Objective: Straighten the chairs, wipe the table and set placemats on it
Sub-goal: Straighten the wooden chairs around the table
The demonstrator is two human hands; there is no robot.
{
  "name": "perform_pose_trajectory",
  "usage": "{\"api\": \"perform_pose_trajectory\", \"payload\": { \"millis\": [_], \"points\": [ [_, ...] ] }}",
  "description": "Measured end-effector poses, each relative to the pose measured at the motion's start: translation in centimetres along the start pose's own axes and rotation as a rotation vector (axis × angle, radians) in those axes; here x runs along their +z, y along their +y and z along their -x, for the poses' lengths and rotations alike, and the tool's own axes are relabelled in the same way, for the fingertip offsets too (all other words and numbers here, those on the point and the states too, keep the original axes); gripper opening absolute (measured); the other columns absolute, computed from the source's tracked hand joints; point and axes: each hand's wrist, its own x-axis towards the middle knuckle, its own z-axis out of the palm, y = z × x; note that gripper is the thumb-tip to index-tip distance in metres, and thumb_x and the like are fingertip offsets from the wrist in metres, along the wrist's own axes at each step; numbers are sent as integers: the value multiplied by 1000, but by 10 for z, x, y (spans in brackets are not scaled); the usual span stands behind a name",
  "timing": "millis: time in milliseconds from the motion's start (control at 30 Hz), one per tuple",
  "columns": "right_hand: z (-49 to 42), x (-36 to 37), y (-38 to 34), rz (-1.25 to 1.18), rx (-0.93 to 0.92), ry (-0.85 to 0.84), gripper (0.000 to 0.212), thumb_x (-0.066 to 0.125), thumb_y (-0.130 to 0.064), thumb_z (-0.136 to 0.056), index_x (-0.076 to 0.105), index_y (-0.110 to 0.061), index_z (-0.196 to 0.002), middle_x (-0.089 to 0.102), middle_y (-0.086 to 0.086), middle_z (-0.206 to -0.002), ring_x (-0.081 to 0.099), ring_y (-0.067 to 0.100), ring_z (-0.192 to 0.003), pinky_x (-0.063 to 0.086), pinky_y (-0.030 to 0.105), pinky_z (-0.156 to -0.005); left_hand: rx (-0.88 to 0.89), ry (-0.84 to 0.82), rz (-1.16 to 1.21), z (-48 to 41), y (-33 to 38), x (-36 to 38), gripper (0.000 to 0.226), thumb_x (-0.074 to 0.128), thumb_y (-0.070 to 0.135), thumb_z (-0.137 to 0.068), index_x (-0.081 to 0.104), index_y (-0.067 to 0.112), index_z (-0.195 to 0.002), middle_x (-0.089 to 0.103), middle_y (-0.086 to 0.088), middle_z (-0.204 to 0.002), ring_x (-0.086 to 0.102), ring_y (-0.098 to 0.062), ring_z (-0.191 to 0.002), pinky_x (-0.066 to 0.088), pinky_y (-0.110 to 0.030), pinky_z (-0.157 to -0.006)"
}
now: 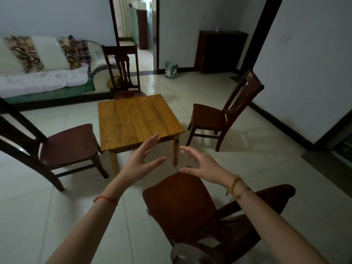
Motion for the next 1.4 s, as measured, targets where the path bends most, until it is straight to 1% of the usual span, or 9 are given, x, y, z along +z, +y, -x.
{"api": "perform_pose_trajectory", "payload": {
  "millis": [233, 367, 567, 733, 1033, 1200, 1267, 1333, 1400],
  "points": [
    [-5, -15, 19, 5, -83, -57, 79, 69, -50, -83, 26, -41, -149, 42, -13, -148, 39, 5, -134, 34, 34, -111, -35, 48, -28, 3, 14, 24, 89, 70, 61, -77, 31, 34, -152, 43, 10, -152, 38, -4, -141, 33, -41, -118],
    [1, -33, 34, 27, -132, -100, 81, 69, -54, -82, 26, -40, -149, 42, -16, -147, 39, -1, -130, 33, 33, -109, -60, 105, -27, 6, 24, 52, 85, 71, 54, -79, 33, 34, -152, 44, 10, -151, 39, -3, -140, 33, -40, -117],
    [33, -82, 84, 65, -232, -196, 81, 67, -57, -81, 27, -39, -149, 44, -13, -147, 43, 4, -131, 38, 36, -110, -90, 224, 2, 12, 45, 130, 83, 74, 51, -78, 37, 32, -150, 49, 10, -148, 42, -4, -138, 34, -34, -114],
    [74, -114, 139, 109, -254, -273, 81, 67, -56, -81, 27, -37, -149, 44, -9, -147, 43, 7, -131, 38, 36, -110, -152, 245, 12, 33, 61, 206, 76, 75, 36, -80, 41, 32, -148, 50, 12, -146, 44, -1, -135, 35, -26, -111],
    [129, -120, 181, 119, -282, -365, 81, 68, -57, -80, 28, -38, -148, 44, -11, -146, 44, 6, -128, 40, 38, -108, -273, 285, -64, 79, 80, 284, 81, 75, 52, -74, 43, 32, -147, 54, 11, -141, 48, 1, -131, 41, -23, -108],
    [148, -112, 193, 99, -295, -368, 81, 70, -53, -80, 30, -34, -149, 46, -9, -145, 45, 6, -128, 39, 30, -105, -314, 244, -128, 99, 77, 307, 94, 69, 76, -65, 40, 40, -147, 51, 13, -142, 47, 2, -131, 39, -20, -105],
    [155, -107, 201, 108, -282, -383, 82, 71, -54, -80, 30, -34, -148, 46, -9, -146, 45, 7, -128, 38, 26, -102, -327, 221, -188, 103, 74, 316, 96, 70, 75, -66, 39, 37, -148, 51, 10, -143, 48, -2, -130, 40, -15, -100],
    [162, -102, 209, 134, -278, -407, 84, 71, -55, -78, 29, -35, -148, 45, -8, -147, 44, 8, -129, 36, 24, -98, -347, 165, -273, 107, 72, 326, 92, 75, 64, -71, 37, 34, -149, 48, 7, -145, 47, -8, -130, 39, -9, -93],
    [168, -97, 218, 157, -282, -422, 86, 73, -55, -76, 29, -34, -148, 45, -7, -147, 44, 11, -131, 35, 24, -99, -365, 104, -353, 109, 67, 334, 90, 78, 56, -74, 35, 35, -150, 46, 5, -147, 44, -12, -132, 40, -16, -96]
  ]
}}
